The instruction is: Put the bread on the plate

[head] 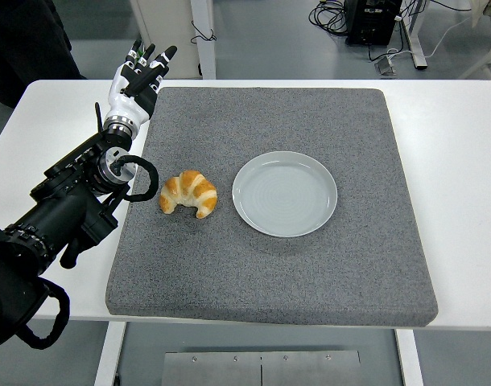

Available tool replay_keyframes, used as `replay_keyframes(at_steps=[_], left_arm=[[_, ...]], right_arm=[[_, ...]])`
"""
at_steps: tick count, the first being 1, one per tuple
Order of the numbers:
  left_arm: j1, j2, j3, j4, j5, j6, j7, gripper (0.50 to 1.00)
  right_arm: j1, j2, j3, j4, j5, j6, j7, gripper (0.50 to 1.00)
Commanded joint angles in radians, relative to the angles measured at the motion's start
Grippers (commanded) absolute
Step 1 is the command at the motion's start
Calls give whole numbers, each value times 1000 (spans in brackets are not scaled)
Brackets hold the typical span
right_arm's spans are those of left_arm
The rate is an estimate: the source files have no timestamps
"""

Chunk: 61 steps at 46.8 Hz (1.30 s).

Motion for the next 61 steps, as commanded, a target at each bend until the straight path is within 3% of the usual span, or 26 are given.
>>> replay_keyframes(at_steps=[1,36,41,47,53,61], left_arm=[[0,0,0,0,-2,-1,0,974],[-9,0,19,-15,20,-1,13,972],[-21,52,117,-72,20,8,69,971],[-23,77,155,-94,20,74,118,971],[-23,92,157,-107,24,80,129,971],[-10,219,189,-274,60,95,126,968]], right_arm=[[-2,0,0,1,0,0,0,1000],[0,0,0,0,0,0,0,1000],[0,0,0,0,0,0,0,1000],[0,0,0,0,0,0,0,1000],[0,0,0,0,0,0,0,1000],[0,0,0,0,0,0,0,1000]])
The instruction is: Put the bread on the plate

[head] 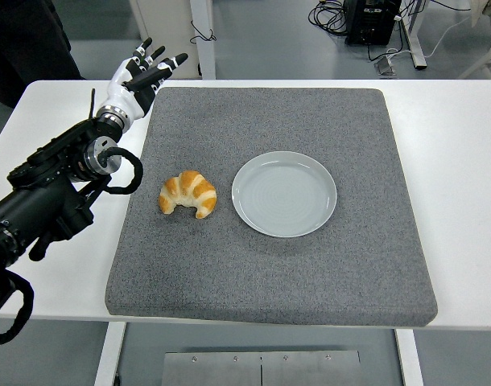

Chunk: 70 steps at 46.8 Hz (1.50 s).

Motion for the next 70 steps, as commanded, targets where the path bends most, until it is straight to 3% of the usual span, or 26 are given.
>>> replay_keyframes(at_steps=[1,10,36,50,56,63,70], left_arm=[[4,58,33,-92,11,13,-6,968],[-10,142,125,-181,40,28,-9,968],[-5,359,196,-489,508,30,-9,968],[6,399,216,-525,733,25,-9,969],[6,435,251,-586,792,20,-9,968],[4,477,293,-657,857,22,6,969],[4,504,326,-681,943,22,66,968]], right_arm=[[0,0,0,0,0,0,0,1000],[0,0,0,0,0,0,0,1000],[0,0,0,0,0,0,0,1000],[0,0,0,0,0,0,0,1000],[0,0,0,0,0,0,0,1000],[0,0,0,0,0,0,0,1000],[0,0,0,0,0,0,0,1000]])
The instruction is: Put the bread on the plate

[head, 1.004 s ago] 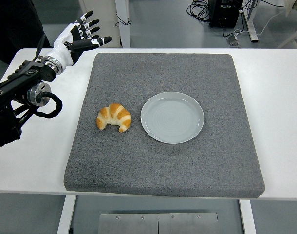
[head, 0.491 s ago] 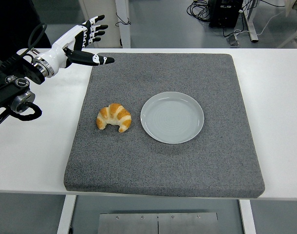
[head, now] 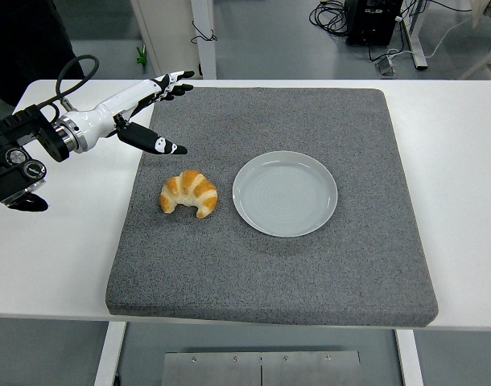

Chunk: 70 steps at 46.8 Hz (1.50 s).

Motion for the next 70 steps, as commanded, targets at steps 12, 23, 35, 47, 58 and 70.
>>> replay_keyframes(at_steps=[12,23,35,47,58,70], left_arm=[[2,82,38,-69,100,0,21,968],[0,74,113,-80,105,0,21,972],[0,42,151,-78,102,5,23,972],[-14,28,176,-78,111,8,23,972],[-12,7,188,-77,149,43,26,972],[-34,-16,271,-72,165,170,29,971]], right_arm=[[0,0,0,0,0,0,0,1000],[0,0,0,0,0,0,0,1000],[0,0,0,0,0,0,0,1000],[0,0,0,0,0,0,0,1000],[0,0,0,0,0,0,0,1000],[0,0,0,0,0,0,0,1000]])
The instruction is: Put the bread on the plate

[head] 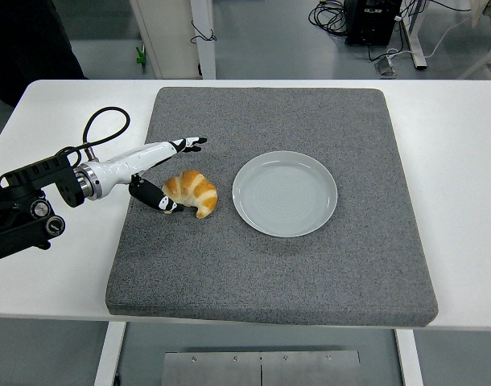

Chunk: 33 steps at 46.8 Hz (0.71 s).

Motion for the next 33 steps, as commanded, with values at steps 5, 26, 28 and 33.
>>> replay_keyframes(at_steps=[5,26,28,33], left_arm=[[-4,-17,18,4,0,8,1,971],[8,-37,19,49,-2,11,1,969],[8,-51,24,50,-3,11,1,969],[8,-62,28,50,-8,11,1,969]], right_arm=[[0,0,0,0,0,0,0,1000],[0,0,0,0,0,0,0,1000],[0,0,0,0,0,0,0,1000],[0,0,0,0,0,0,0,1000]])
